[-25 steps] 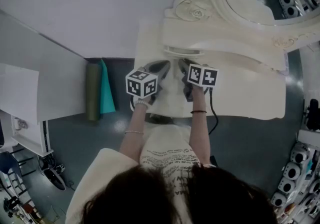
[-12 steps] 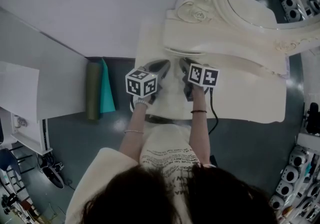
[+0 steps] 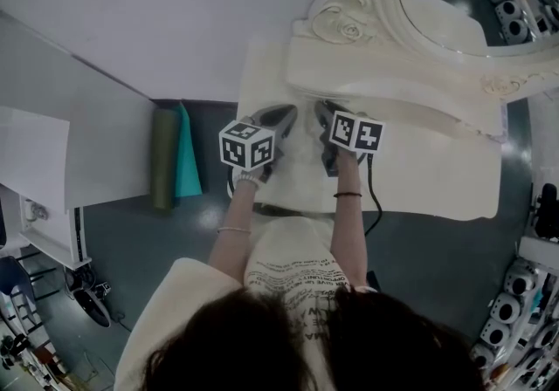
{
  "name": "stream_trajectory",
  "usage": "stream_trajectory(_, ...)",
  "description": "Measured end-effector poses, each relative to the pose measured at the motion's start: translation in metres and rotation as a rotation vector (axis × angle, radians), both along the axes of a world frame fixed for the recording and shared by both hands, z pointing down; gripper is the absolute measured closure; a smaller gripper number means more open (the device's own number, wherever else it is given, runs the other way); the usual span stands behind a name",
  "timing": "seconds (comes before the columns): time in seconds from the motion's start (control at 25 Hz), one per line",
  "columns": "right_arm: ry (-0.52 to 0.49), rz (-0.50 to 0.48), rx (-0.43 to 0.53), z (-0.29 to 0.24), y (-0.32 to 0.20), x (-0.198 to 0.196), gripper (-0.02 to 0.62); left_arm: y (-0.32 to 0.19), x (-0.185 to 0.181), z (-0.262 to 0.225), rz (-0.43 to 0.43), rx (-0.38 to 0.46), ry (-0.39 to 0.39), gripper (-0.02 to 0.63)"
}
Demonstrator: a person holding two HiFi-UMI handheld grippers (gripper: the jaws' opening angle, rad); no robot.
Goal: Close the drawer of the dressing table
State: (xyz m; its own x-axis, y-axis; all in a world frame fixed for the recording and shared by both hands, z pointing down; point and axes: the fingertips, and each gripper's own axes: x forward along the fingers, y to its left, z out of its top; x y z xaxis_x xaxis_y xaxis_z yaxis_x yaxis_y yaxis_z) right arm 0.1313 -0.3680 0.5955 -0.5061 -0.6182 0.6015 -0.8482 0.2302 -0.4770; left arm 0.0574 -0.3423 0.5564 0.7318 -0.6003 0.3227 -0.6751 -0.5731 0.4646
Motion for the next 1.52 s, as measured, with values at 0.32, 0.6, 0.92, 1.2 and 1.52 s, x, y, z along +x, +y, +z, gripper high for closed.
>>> stream_trajectory(0.32,-0.001,0.001,0.005,0.0,-0.006,0.001,0.495,-0.005,-0.001,0.001,-0.008,-0.002,-0.002,0.601)
stream_trajectory(0.6,-0.004,0.001,0.014,-0.001,-0.011,0.001,0.495,-0.008,0.0,0.002,-0.013,-0.004,-0.003,0.601)
stream_trajectory(0.92,-0.007,0.002,0.018,0.0,-0.015,0.001,0.495,-0.011,-0.001,0.003,-0.021,-0.005,-0.004,0.601)
stream_trajectory(1.2,-0.014,0.004,0.023,0.001,-0.018,0.001,0.495,-0.012,-0.001,0.005,-0.025,-0.008,-0.011,0.601)
stream_trajectory(1.52,-0.023,0.011,0.023,0.0,-0.018,0.001,0.495,-0.011,-0.001,0.003,-0.024,-0.005,-0.011,0.601)
